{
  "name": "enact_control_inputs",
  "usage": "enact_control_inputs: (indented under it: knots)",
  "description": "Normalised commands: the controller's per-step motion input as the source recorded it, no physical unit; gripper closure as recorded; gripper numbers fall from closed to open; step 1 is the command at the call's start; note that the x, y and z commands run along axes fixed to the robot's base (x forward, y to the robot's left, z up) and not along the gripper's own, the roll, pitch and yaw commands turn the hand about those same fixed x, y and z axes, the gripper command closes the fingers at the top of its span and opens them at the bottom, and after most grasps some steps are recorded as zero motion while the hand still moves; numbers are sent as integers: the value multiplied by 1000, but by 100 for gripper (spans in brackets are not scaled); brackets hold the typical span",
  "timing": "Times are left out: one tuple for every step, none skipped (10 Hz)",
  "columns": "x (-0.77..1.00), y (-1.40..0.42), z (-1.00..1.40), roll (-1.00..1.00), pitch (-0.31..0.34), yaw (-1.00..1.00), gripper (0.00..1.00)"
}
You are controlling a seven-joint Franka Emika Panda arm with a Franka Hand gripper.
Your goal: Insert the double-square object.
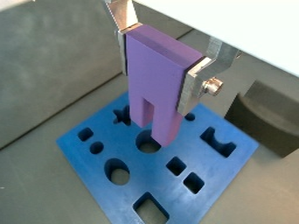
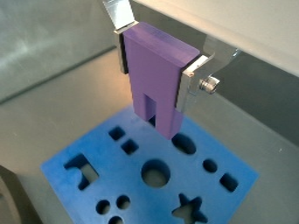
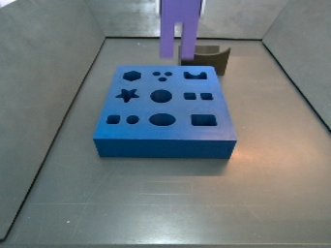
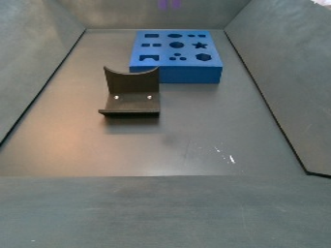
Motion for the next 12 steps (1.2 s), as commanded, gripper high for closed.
enact_control_inputs:
  knots:
    - [126, 0, -883, 227, -21, 0, 100]
    - [103, 0, -671, 356, 0, -43, 100]
    - [234, 0, -477, 443, 0, -69, 100]
    - [294, -23, -397, 470, -3, -74, 100]
    - [391, -126, -477, 413, -13, -129, 100]
    - [617, -146, -737, 201, -3, -174, 100]
    - [740, -31, -609, -16, 0, -397, 100]
    - [651, 0, -417, -7, 34, -323, 100]
    - [306, 0, -154, -9, 51, -200, 100]
    - [54, 0, -14, -11, 4, 0, 100]
    - [189, 0, -163, 0, 0, 0, 100]
    - [380, 17, -423, 31, -66, 100, 100]
